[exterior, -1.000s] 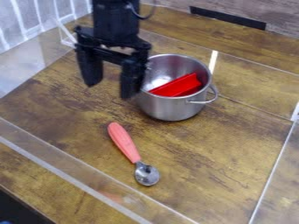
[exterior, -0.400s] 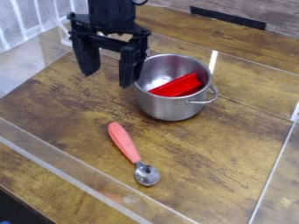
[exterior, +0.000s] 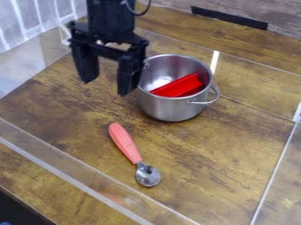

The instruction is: Put the red object in the silver pot

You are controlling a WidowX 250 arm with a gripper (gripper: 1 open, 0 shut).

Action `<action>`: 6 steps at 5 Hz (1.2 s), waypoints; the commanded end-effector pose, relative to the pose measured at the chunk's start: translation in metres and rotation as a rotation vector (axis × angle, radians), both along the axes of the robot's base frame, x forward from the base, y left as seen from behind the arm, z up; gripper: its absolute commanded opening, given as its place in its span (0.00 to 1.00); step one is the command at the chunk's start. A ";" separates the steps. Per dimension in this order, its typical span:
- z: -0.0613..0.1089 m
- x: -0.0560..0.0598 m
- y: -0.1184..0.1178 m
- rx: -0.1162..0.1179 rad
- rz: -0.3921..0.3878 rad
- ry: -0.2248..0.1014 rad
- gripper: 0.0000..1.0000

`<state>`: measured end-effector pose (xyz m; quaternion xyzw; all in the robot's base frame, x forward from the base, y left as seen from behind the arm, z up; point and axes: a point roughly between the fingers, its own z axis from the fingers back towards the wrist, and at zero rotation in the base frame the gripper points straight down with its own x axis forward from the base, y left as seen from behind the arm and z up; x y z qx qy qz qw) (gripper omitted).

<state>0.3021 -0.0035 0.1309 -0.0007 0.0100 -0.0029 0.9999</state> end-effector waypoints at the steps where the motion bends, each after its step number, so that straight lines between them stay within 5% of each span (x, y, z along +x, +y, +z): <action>1: 0.015 0.019 -0.007 0.006 -0.038 -0.057 1.00; 3: 0.023 -0.020 0.003 -0.014 -0.048 -0.072 1.00; 6: 0.003 0.016 0.016 0.024 0.010 -0.073 1.00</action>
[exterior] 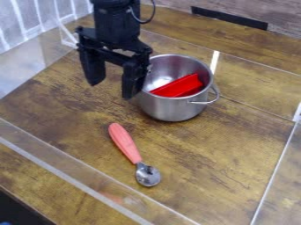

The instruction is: Put the red object in the silver pot

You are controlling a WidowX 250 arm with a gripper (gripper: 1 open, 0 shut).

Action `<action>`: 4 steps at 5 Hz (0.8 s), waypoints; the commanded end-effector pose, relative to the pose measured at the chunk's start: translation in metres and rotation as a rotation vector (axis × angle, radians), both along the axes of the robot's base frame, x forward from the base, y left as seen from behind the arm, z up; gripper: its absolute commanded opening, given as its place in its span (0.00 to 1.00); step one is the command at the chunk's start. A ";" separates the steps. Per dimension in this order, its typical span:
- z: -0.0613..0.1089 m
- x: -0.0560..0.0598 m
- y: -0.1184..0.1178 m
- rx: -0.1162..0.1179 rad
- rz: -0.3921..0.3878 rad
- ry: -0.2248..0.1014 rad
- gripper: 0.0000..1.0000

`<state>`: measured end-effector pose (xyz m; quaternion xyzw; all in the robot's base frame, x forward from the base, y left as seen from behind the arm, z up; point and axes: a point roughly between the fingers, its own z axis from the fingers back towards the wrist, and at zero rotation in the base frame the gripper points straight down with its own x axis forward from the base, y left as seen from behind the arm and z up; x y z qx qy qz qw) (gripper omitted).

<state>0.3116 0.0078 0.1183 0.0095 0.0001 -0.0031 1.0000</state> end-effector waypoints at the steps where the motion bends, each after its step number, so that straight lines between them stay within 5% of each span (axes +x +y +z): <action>1: 0.016 0.008 0.011 0.002 0.023 -0.050 1.00; 3: 0.020 0.007 -0.024 -0.016 0.055 -0.046 1.00; 4: 0.010 0.000 -0.018 -0.010 0.208 -0.025 1.00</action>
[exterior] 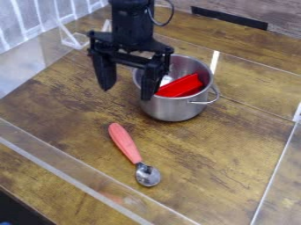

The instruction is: Put the red object in the silver pot

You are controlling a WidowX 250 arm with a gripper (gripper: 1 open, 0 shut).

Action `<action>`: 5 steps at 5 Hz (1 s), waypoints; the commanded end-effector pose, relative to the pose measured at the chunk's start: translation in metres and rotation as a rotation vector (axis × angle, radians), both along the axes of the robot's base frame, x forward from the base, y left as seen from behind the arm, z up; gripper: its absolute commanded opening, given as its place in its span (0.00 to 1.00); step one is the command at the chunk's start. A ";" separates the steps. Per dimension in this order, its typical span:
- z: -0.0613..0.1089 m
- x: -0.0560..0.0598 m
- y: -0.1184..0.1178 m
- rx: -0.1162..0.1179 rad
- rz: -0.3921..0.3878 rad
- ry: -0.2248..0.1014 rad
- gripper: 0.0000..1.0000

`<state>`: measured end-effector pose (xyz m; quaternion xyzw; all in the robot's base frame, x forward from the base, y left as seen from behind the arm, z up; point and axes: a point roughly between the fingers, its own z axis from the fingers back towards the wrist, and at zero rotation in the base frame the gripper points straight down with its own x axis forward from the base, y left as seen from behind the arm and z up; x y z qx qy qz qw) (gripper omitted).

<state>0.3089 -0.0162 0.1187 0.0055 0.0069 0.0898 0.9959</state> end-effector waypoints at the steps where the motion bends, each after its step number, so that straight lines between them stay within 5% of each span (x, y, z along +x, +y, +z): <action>1: -0.008 -0.012 0.007 0.001 0.152 -0.032 1.00; 2: -0.039 -0.025 0.006 -0.034 0.280 -0.027 1.00; 4: -0.062 -0.020 0.008 -0.046 0.513 -0.030 1.00; 5: -0.071 -0.010 0.006 -0.044 0.546 -0.027 1.00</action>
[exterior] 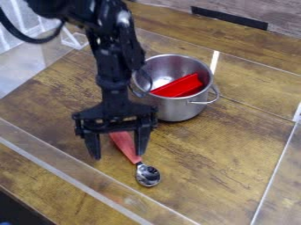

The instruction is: Put the red object in the silver pot

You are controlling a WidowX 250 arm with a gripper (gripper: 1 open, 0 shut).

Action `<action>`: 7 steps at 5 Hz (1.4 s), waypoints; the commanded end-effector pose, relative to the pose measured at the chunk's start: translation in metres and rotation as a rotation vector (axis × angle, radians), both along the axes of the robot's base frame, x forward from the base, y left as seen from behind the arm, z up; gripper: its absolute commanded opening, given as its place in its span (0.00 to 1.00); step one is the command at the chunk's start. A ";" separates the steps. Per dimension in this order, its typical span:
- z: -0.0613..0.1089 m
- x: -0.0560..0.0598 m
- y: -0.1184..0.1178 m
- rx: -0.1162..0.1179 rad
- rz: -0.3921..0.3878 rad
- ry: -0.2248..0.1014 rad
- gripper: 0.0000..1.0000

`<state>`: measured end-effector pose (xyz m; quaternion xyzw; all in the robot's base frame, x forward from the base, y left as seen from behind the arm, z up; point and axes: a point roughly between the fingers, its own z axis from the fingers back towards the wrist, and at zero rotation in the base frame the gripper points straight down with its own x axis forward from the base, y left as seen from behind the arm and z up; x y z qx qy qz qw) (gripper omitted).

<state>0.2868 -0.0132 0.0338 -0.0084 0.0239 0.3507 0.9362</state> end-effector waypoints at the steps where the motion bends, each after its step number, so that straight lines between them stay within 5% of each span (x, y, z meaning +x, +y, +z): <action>1: 0.011 0.023 0.000 0.000 0.012 -0.058 1.00; 2: 0.010 0.029 0.003 -0.002 0.014 -0.056 1.00; 3: 0.011 0.034 0.006 -0.005 0.024 -0.052 0.00; 5: 0.010 0.031 0.019 -0.027 0.090 -0.046 0.00; 7: 0.009 0.031 0.025 -0.044 0.273 -0.050 0.00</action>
